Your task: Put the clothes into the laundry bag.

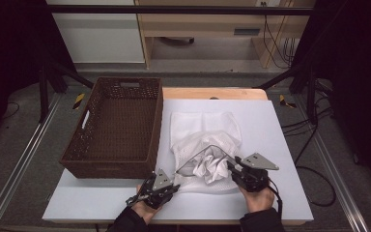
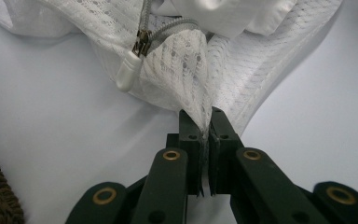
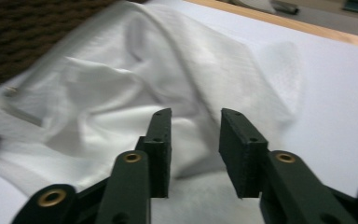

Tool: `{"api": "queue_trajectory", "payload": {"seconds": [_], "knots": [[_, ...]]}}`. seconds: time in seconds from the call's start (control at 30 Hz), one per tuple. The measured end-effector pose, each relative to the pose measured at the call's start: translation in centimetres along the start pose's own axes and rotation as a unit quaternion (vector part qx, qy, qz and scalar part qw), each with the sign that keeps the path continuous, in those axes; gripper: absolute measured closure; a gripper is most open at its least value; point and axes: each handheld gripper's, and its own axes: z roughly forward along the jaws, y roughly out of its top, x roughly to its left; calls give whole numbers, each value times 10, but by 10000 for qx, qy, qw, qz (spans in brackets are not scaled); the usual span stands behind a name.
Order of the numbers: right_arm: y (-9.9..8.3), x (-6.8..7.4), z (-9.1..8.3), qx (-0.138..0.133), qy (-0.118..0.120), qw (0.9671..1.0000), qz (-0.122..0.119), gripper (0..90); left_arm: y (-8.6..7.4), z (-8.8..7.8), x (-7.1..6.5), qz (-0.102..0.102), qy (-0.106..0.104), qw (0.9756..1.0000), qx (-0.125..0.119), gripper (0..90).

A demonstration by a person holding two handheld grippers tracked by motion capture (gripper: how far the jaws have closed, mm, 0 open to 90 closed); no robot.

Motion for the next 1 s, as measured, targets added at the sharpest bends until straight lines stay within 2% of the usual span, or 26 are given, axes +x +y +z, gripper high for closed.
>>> {"api": "queue_trajectory", "payload": {"seconds": [0.13,0.23,0.33,0.37,0.4,0.53,0.77,0.8,0.83,0.87,0.9,0.97,1.0], "knots": [[-14,-15,6,339,-135,9991,206,563,0,0,0,11,2,10000,3,847],[-23,-20,16,645,-108,9975,279,589,0,0,0,7,6,10000,1,847],[-28,-21,23,952,-46,9947,397,690,0,0,0,4,5,10000,2,847],[-29,-22,24,1067,-17,9936,365,728,0,0,0,0,4,10000,1,847],[-30,-22,26,1123,-17,9933,291,773,0,0,0,3,4,10000,2,847],[-30,-21,26,1249,11,9917,305,900,0,0,0,5,6,10000,2,847],[-30,-25,12,1064,64,9936,370,899,0,0,0,-7,-1,10000,0,847],[-32,-25,12,1067,75,9935,388,876,0,0,0,-7,1,10000,-1,847],[-33,-25,12,1098,47,9932,394,767,0,0,0,-6,1,10000,-2,847],[-36,-26,14,1075,-93,9936,323,655,0,0,0,-6,-1,10000,0,847],[-38,-26,17,1093,-198,9933,320,616,0,0,0,-14,-15,10000,0,847],[-40,-27,23,1195,-258,9919,339,572,0,0,0,-16,-15,10000,0,847],[-40,-28,25,1186,-245,9920,370,612,0,0,0,-13,-14,10000,0,847]]}}
